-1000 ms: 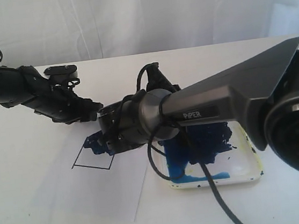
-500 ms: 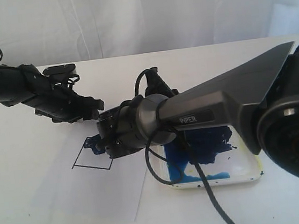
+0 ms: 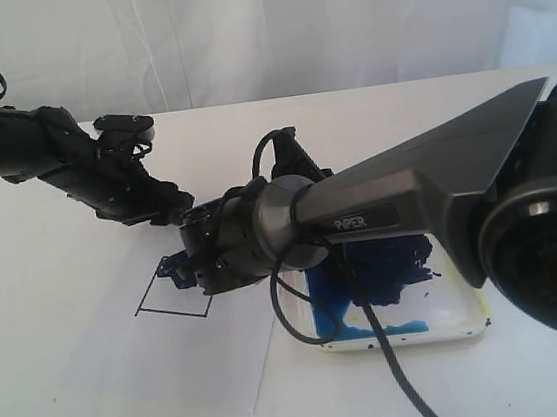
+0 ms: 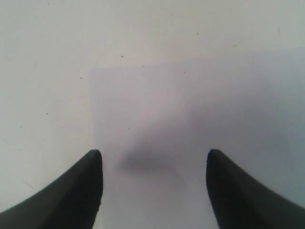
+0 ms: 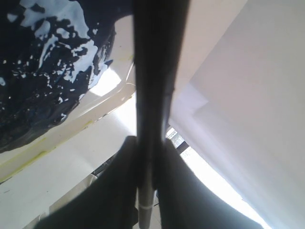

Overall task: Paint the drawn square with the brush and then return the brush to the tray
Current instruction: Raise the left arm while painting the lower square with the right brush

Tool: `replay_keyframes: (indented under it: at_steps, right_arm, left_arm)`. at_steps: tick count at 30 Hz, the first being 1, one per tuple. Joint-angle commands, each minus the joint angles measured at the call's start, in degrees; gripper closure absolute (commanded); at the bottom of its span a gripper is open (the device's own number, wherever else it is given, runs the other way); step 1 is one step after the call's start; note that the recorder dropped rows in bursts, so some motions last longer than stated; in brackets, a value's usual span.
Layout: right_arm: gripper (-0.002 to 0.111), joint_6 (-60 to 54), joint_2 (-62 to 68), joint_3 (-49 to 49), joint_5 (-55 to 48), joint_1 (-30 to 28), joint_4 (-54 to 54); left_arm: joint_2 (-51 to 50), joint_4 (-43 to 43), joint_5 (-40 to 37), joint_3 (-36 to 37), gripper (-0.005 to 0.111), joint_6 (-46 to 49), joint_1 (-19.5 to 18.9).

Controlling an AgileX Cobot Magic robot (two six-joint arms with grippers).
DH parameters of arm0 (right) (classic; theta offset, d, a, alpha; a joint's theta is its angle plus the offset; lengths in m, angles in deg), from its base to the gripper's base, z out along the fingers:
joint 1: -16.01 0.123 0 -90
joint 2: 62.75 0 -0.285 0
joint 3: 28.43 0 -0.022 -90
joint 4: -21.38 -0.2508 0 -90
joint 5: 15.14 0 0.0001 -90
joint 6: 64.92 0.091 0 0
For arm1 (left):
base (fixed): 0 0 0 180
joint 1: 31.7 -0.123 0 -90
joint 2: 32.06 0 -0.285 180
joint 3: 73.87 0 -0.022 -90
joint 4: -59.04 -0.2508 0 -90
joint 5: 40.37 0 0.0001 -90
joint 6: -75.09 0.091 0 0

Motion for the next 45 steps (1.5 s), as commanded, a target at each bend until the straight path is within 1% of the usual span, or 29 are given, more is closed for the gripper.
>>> replay_keyframes:
  at_steps: [1, 4, 6, 9, 10, 11, 12, 13, 15, 17, 20, 23, 28, 35, 39, 45]
  right_arm:
    - [0.108, 0.7, -0.2, 0.1, -0.6, 0.0, 0.0]
    - [0.108, 0.7, -0.2, 0.1, -0.6, 0.0, -0.1]
    - [0.108, 0.7, -0.2, 0.1, -0.6, 0.0, -0.5]
    - [0.108, 0.7, -0.2, 0.1, 0.6, 0.0, -2.4]
    - [0.108, 0.7, -0.1, 0.1, 0.8, 0.0, -2.7]
    - [0.108, 0.7, -0.1, 0.1, 0.7, 0.0, -2.6]
    - [0.108, 0.7, -0.1, 0.1, 0.5, 0.0, -2.7]
    - [0.108, 0.7, -0.1, 0.1, -0.2, 0.0, -2.3]
    - [0.108, -0.1, -0.1, 0.1, -0.6, 0.0, -2.1]
    - [0.108, -1.1, -0.1, 0.1, -0.6, 0.0, -2.0]
    - [0.108, -1.3, -0.1, 0.1, -0.6, 0.0, -1.8]
    - [0.108, -1.3, -0.1, 0.1, -0.6, 0.0, -1.8]
    - [0.108, -0.8, -0.1, 0.1, -0.6, 0.0, -1.8]
    - [0.108, -0.8, -0.1, 0.1, -0.5, 0.0, -1.9]
    - [0.108, 1.0, -0.1, 0.1, 1.4, 0.0, -1.5]
    - [0.108, 1.5, -0.1, 0.1, -0.2, 0.0, -1.0]
  left_arm:
    - [0.7, -1.0, -0.6, -0.3, 0.041, 5.9, -0.2]
    - [1.8, -1.0, -2.3, -0.3, 0.041, 13.3, -0.2]
    - [3.1, -1.0, -2.2, -0.3, 0.041, 15.4, -0.2]
    - [2.6, -1.0, -1.2, -0.3, 0.041, 20.7, -0.2]
    - [2.3, -1.1, -1.4, -0.3, 0.043, 21.1, -0.2]
    - [2.1, -2.7, -2.8, -0.3, 0.047, 25.4, -0.2]
    - [2.0, -3.5, -4.4, -0.3, 0.05, 27.5, -0.2]
    - [2.0, -4.1, -6.0, -0.3, 0.056, 30.0, -0.2]
    - [2.0, -4.4, -5.6, -0.3, 0.063, 32.1, -0.2]
    - [2.0, -4.4, -6.0, 0.1, 0.065, 34.9, -0.2]
    - [2.0, -4.4, -1.9, 2.4, 0.067, 38.5, -0.2]
    - [2.0, -4.2, 3.7, 4.7, 0.067, 37.6, -0.2]
    - [2.0, -1.3, 5.6, 5.6, 0.067, 35.1, -0.2]
    - [2.0, -0.2, 5.7, 5.6, 0.067, 35.4, -0.2]
    - [2.0, 0.6, 5.7, 5.6, 0.067, 35.1, -0.2]
    - [2.0, 1.3, 6.0, 5.6, 0.067, 28.9, -0.2]
